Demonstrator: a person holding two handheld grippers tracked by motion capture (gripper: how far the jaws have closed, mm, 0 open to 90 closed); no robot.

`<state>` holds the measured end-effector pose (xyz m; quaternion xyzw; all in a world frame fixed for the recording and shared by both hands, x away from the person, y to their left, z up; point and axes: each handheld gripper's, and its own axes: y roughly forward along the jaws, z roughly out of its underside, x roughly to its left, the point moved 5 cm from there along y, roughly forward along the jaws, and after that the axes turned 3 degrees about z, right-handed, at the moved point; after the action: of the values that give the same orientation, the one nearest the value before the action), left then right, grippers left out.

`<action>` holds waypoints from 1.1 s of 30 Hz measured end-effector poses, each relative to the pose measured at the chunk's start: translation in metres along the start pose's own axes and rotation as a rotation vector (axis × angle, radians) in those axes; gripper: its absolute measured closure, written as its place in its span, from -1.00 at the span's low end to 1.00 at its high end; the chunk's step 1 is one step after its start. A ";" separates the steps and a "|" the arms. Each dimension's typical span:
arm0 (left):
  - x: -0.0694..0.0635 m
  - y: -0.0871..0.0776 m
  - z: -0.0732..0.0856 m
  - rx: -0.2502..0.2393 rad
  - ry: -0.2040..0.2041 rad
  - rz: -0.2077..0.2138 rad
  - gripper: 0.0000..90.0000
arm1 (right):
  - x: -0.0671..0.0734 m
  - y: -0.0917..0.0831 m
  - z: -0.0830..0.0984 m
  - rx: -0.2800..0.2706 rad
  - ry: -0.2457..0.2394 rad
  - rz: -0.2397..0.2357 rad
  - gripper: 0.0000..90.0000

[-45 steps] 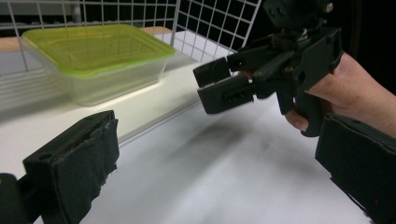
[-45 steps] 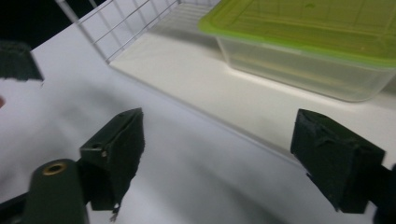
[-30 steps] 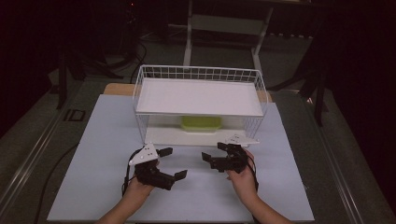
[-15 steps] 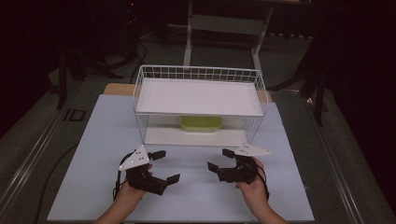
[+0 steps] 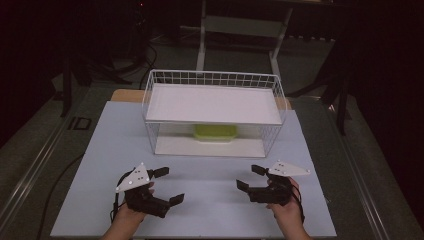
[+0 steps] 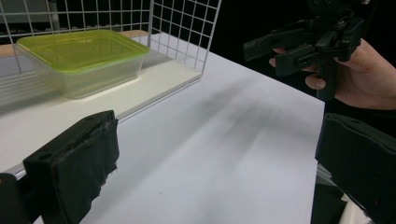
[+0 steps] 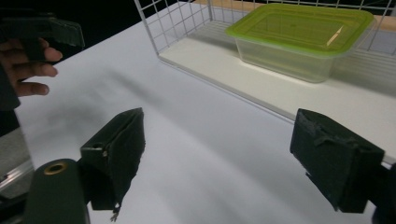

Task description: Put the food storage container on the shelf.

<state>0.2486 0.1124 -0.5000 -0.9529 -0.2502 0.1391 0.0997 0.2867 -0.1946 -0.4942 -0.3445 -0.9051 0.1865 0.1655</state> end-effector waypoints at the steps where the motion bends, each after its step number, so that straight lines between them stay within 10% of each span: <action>1: -0.001 -0.003 0.002 0.002 0.008 -0.007 -0.99 | 0.000 -0.002 0.001 0.000 0.000 -0.005 -0.62; 33: -0.002 -0.009 0.024 -0.015 0.017 -0.014 -0.99 | -0.019 -0.019 0.041 -0.003 -0.123 -0.016 -0.66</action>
<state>0.2350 0.1222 -0.5195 -0.9530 -0.2572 0.1282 0.0956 0.2721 -0.2304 -0.5248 -0.3254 -0.9165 0.2048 0.1105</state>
